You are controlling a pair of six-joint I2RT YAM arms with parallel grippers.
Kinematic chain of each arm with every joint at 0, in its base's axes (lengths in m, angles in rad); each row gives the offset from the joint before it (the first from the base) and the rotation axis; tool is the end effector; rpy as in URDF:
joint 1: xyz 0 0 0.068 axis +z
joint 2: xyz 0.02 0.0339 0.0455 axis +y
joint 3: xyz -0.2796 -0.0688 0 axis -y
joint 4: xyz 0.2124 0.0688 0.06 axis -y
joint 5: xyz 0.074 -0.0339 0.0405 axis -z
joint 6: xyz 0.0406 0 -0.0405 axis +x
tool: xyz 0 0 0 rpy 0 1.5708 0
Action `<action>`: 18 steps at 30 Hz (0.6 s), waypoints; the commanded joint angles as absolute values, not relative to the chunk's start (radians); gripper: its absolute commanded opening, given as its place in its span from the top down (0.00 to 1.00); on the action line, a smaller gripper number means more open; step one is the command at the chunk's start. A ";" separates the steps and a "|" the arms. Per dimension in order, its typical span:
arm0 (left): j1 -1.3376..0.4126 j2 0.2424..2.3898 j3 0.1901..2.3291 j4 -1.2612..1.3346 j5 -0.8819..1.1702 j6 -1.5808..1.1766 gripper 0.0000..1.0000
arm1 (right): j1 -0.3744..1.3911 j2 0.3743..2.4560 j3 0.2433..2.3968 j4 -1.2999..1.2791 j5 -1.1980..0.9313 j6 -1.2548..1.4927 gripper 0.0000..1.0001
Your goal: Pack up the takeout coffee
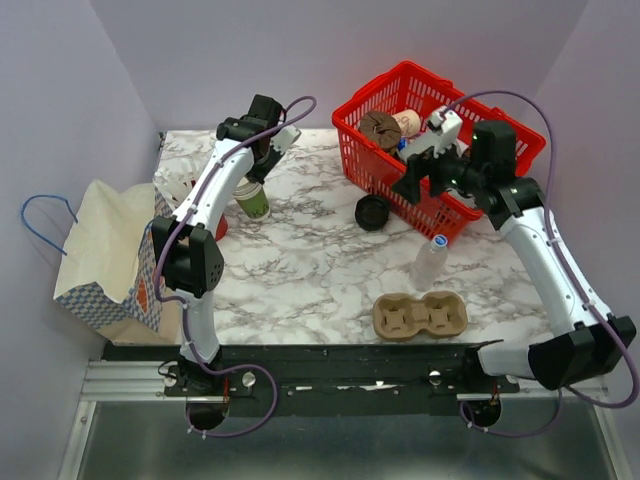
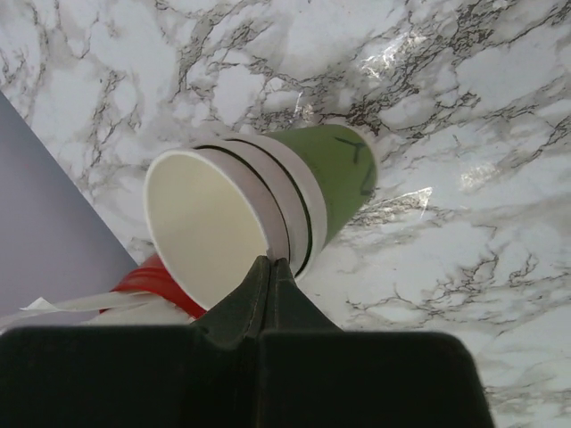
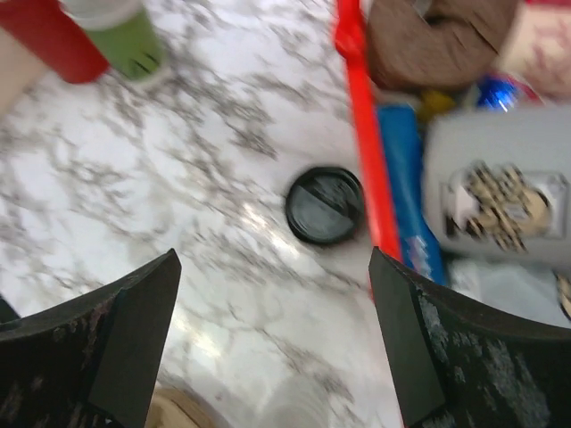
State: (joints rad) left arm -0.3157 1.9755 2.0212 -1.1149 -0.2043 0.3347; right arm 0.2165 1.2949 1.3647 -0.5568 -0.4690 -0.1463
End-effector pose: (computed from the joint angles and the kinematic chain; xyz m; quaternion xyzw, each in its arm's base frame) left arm 0.3773 -0.1146 0.3404 0.2839 0.9212 0.1011 0.2459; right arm 0.2392 0.0714 0.4056 -0.2682 0.7980 0.2165 0.4944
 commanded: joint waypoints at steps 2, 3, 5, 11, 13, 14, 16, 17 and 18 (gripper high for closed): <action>-0.301 1.925 1.965 -1.098 -0.169 0.272 1.00 | 0.382 1.440 1.558 -0.476 -0.471 0.122 0.05; -0.299 1.921 1.959 -1.097 -0.167 0.265 1.00 | 0.397 1.521 1.596 -0.472 -0.469 0.159 0.05; -0.296 1.907 1.934 -1.089 -0.161 0.236 1.00 | 0.442 1.601 1.693 -0.468 -0.453 0.253 0.05; -0.265 1.879 1.899 -1.111 -0.086 0.184 1.00 | 0.537 1.877 1.917 -0.463 -0.431 0.441 0.04; -0.256 1.865 1.884 -1.114 -0.078 0.173 1.00 | 0.543 1.942 1.959 -0.450 -0.425 0.494 0.03; -0.252 1.850 1.879 -1.112 -0.077 0.170 1.00 | 0.543 1.963 1.966 -0.434 -0.420 0.536 0.03; -0.244 1.842 1.871 -1.117 -0.069 0.164 1.00 | 0.545 1.997 1.997 -0.416 -0.423 0.561 0.00; -0.241 1.838 1.874 -1.121 -0.064 0.163 1.00 | 0.548 2.038 2.015 -0.407 -0.425 0.569 0.00; -0.238 1.836 1.876 -1.124 -0.066 0.163 1.00 | 0.551 2.057 2.034 -0.407 -0.423 0.571 0.00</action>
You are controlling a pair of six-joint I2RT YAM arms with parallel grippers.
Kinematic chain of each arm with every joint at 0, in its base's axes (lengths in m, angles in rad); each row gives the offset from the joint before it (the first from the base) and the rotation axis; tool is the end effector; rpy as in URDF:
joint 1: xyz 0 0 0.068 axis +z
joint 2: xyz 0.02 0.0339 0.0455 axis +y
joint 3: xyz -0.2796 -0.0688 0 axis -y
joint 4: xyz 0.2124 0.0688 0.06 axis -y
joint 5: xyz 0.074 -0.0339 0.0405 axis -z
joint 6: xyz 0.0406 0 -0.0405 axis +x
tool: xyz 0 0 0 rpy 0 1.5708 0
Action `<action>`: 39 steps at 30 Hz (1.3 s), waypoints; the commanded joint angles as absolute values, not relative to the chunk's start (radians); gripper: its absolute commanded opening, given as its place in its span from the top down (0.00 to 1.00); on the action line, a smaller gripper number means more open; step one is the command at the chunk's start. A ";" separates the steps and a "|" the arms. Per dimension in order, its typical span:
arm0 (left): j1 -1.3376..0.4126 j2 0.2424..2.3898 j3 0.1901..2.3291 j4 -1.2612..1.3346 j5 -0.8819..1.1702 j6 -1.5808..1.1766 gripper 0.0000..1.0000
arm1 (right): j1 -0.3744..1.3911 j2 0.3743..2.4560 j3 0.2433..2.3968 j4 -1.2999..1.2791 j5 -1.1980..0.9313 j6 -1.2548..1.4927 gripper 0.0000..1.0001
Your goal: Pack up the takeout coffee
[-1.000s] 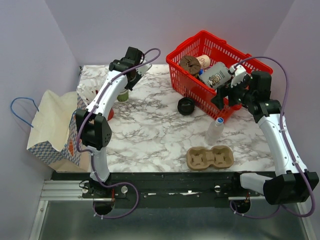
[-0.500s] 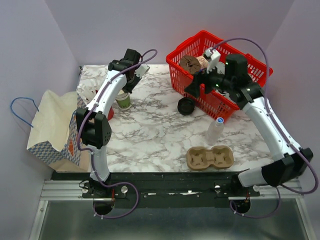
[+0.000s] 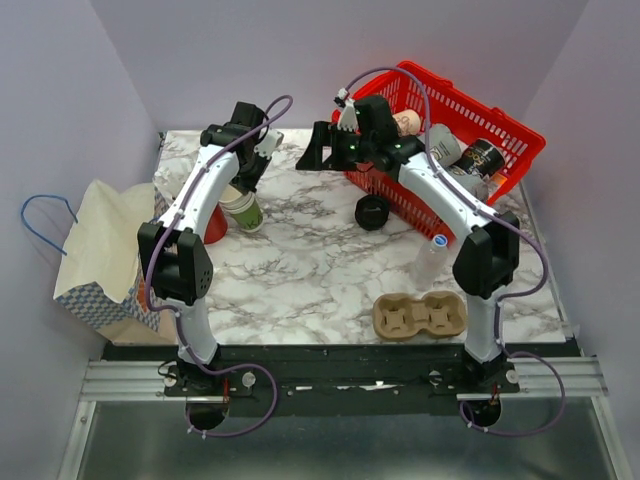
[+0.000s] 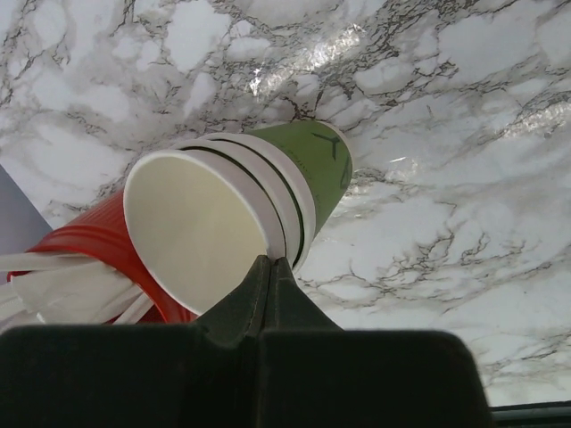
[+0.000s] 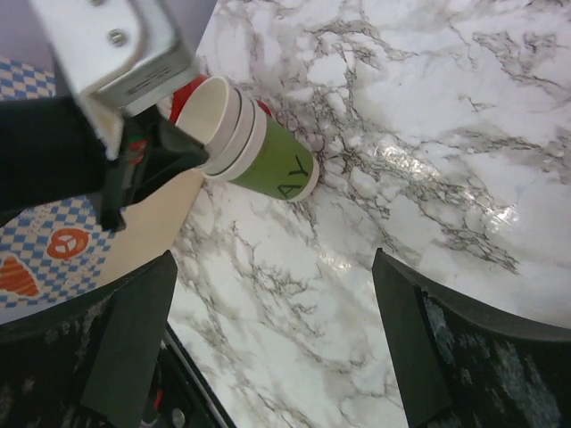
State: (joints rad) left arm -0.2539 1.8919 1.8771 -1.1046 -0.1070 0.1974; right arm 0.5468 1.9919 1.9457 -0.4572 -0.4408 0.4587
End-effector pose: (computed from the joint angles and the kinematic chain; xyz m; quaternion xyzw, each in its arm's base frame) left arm 0.3606 -0.0891 0.3327 0.2061 0.9512 0.0458 0.2248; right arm 0.3722 0.2468 0.3654 -0.1481 0.8344 0.4041 0.3443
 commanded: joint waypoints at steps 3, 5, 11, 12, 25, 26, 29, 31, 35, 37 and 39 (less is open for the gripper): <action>-0.239 1.830 1.873 -1.131 -0.064 0.158 1.00 | 0.563 2.127 2.083 -0.396 -0.426 0.591 0.00; -0.239 1.821 1.867 -1.135 -0.066 0.155 1.00 | 0.575 2.157 2.114 -0.394 -0.431 0.597 0.00; -0.238 1.816 1.876 -1.149 -0.075 0.150 1.00 | 0.614 2.275 2.164 -0.382 -0.451 0.632 0.00; -0.239 1.818 1.885 -1.154 -0.071 0.147 1.00 | 0.618 2.286 2.175 -0.377 -0.459 0.635 0.00; -0.239 1.815 1.928 -1.177 -0.020 0.132 1.00 | 0.667 2.396 2.195 -0.255 -0.557 0.729 0.00; -0.239 1.815 1.927 -1.177 -0.020 0.132 1.00 | 0.669 2.396 2.184 -0.229 -0.566 0.747 0.00; -0.239 1.815 1.925 -1.177 -0.017 0.130 1.00 | 0.672 2.399 2.177 -0.198 -0.591 0.768 0.00; -0.239 1.815 1.924 -1.177 -0.014 0.130 1.00 | 0.676 2.404 2.180 -0.190 -0.600 0.769 0.00; -0.239 1.812 1.930 -1.177 -0.003 0.132 1.00 | 0.686 2.411 2.180 -0.198 -0.591 0.767 0.00; -0.239 1.812 1.930 -1.178 -0.002 0.129 1.00 | 0.692 2.419 2.180 -0.202 -0.577 0.769 0.00; -0.239 1.809 1.931 -1.181 -0.002 0.129 1.00 | 0.693 2.422 2.181 -0.213 -0.569 0.770 0.00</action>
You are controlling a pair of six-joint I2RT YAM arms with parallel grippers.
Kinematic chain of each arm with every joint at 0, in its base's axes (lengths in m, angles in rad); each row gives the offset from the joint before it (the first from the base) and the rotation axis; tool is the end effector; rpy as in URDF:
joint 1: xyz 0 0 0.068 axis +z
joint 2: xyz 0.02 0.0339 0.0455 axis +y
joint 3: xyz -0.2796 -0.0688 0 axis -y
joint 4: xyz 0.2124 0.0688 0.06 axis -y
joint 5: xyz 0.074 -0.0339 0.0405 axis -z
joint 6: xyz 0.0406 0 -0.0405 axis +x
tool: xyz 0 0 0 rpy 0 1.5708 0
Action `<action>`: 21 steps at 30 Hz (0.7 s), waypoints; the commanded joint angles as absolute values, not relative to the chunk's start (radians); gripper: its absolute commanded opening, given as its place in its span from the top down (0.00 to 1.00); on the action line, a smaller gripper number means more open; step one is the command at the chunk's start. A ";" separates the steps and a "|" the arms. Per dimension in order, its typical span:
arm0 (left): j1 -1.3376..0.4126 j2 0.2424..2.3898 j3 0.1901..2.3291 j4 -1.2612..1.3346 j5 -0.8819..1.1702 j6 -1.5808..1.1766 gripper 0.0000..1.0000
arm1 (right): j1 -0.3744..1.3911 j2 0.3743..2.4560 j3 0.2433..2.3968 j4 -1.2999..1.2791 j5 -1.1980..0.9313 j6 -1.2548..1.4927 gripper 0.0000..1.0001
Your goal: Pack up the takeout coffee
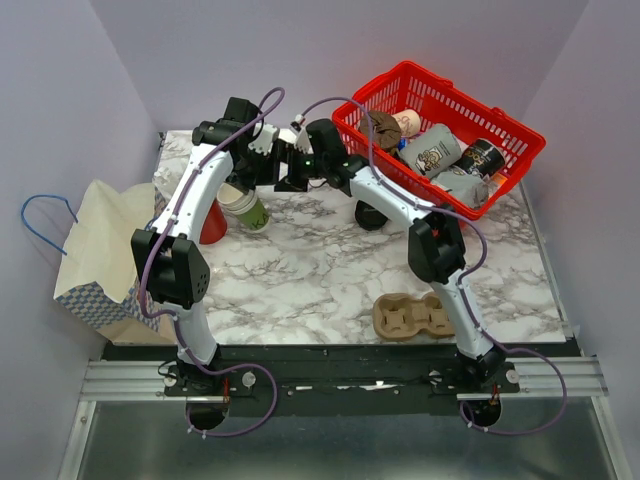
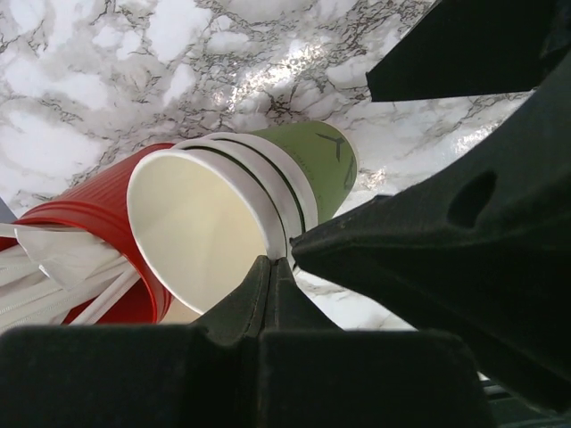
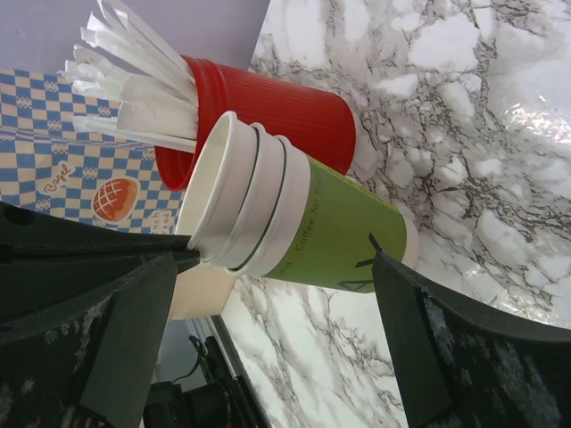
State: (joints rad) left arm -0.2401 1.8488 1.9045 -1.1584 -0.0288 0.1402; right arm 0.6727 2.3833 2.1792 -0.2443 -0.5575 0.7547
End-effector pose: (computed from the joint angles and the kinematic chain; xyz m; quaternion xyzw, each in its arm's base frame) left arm 0.3472 -0.0838 0.3518 0.1806 0.9557 0.0024 0.2323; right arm 0.4097 0.3538 0.2745 -0.1130 0.8193 0.5110 0.2343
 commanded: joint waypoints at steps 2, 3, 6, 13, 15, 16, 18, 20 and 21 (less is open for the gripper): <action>-0.238 1.804 1.933 -1.181 -0.002 0.129 1.00 | 0.695 2.431 2.184 -0.215 -0.561 0.770 0.00; -0.239 1.802 1.931 -1.181 -0.002 0.127 1.00 | 0.695 2.434 2.189 -0.215 -0.560 0.770 0.00; -0.241 1.796 1.930 -1.181 -0.002 0.126 1.00 | 0.698 2.453 2.198 -0.235 -0.535 0.767 0.00; -0.244 1.789 1.930 -1.190 0.034 0.127 1.00 | 0.707 2.477 2.195 -0.249 -0.517 0.764 0.00; -0.245 1.789 1.930 -1.190 0.035 0.129 1.00 | 0.707 2.483 2.204 -0.258 -0.503 0.755 0.00; -0.245 1.789 1.934 -1.187 0.037 0.129 1.00 | 0.709 2.491 2.206 -0.265 -0.494 0.750 0.00; -0.245 1.789 1.940 -1.186 0.034 0.130 1.00 | 0.709 2.496 2.209 -0.291 -0.457 0.730 0.00; -0.245 1.793 1.948 -1.183 0.031 0.132 1.00 | 0.709 2.502 2.212 -0.314 -0.428 0.710 0.00; -0.245 1.796 1.950 -1.183 0.028 0.132 1.00 | 0.709 2.502 2.215 -0.321 -0.419 0.706 0.00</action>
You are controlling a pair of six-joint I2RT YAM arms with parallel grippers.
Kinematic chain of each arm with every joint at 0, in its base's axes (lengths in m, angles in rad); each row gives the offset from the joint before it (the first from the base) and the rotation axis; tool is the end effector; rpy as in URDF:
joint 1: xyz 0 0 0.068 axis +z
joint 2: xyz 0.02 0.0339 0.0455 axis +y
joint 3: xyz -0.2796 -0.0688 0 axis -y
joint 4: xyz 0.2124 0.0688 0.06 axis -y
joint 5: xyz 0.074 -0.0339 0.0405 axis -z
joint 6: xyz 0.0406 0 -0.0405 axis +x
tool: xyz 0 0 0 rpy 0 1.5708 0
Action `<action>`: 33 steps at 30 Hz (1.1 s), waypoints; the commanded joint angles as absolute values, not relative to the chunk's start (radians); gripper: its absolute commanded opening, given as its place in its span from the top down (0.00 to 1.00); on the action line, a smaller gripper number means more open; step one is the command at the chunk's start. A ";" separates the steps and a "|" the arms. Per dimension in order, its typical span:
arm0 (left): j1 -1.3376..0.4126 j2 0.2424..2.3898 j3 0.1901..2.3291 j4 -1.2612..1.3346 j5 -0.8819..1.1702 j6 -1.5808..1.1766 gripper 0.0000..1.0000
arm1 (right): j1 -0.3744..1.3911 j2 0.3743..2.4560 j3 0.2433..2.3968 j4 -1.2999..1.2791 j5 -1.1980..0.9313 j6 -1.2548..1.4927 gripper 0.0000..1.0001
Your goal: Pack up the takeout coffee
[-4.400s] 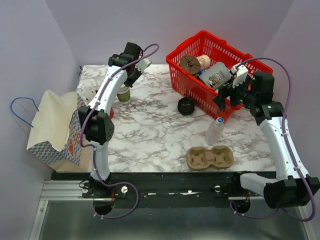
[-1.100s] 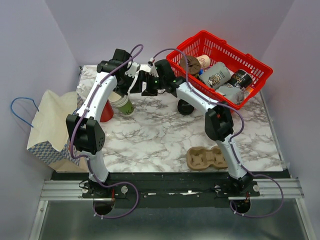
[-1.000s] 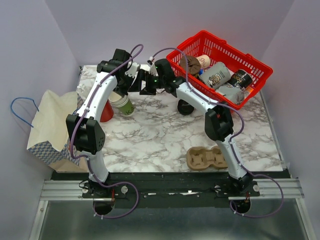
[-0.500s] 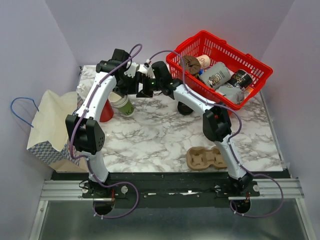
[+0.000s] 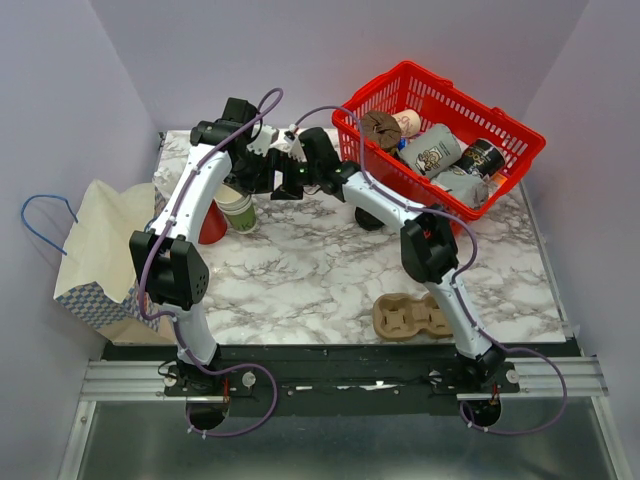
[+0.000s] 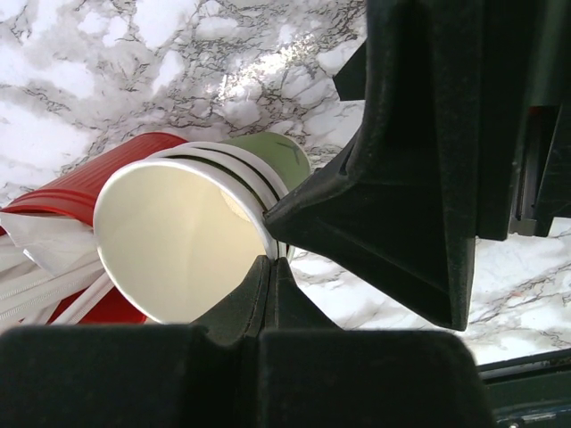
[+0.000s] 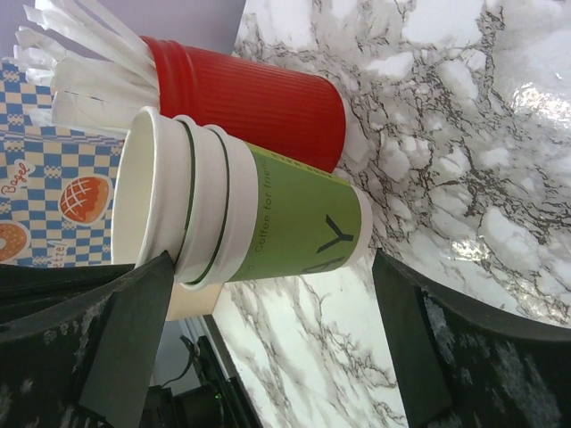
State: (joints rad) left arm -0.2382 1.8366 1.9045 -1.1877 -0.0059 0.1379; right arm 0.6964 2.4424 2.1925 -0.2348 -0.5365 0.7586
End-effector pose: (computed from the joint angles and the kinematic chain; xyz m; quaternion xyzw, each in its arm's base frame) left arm 0.3414 -0.0826 0.3544 0.1816 0.9576 -0.0083 0.2235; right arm 0.4094 0.3694 0.2483 -0.1112 0.8294 0.5008 0.2212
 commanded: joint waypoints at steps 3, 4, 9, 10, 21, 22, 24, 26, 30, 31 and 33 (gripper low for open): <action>-0.245 1.798 1.948 -1.180 0.018 0.133 1.00 | 0.709 2.507 2.221 -0.347 -0.387 0.686 0.00; -0.245 1.798 1.945 -1.175 0.014 0.133 1.00 | 0.709 2.507 2.220 -0.348 -0.380 0.684 0.00; -0.245 1.796 1.944 -1.166 -0.015 0.138 1.00 | 0.709 2.511 2.221 -0.376 -0.341 0.673 0.00; -0.245 1.798 1.942 -1.164 -0.021 0.141 1.00 | 0.709 2.508 2.220 -0.377 -0.339 0.673 0.00; -0.253 1.787 1.925 -1.169 -0.009 0.150 1.00 | 0.709 2.507 2.206 -0.387 -0.334 0.677 0.01; -0.253 1.786 1.919 -1.169 -0.006 0.150 1.00 | 0.709 2.507 2.204 -0.388 -0.333 0.675 0.01; -0.253 1.781 1.904 -1.164 -0.006 0.155 1.00 | 0.709 2.502 2.201 -0.390 -0.328 0.670 0.01; -0.253 1.782 1.895 -1.158 -0.006 0.163 1.00 | 0.709 2.497 2.189 -0.390 -0.328 0.669 0.01; -0.255 1.790 1.902 -1.155 -0.003 0.163 1.00 | 0.709 2.474 2.175 -0.377 -0.347 0.676 0.01; -0.256 1.792 1.911 -1.160 -0.006 0.164 1.00 | 0.707 2.468 2.172 -0.371 -0.354 0.676 0.01; -0.264 1.793 1.945 -1.167 -0.023 0.182 1.00 | 0.709 2.450 2.168 -0.350 -0.380 0.676 0.01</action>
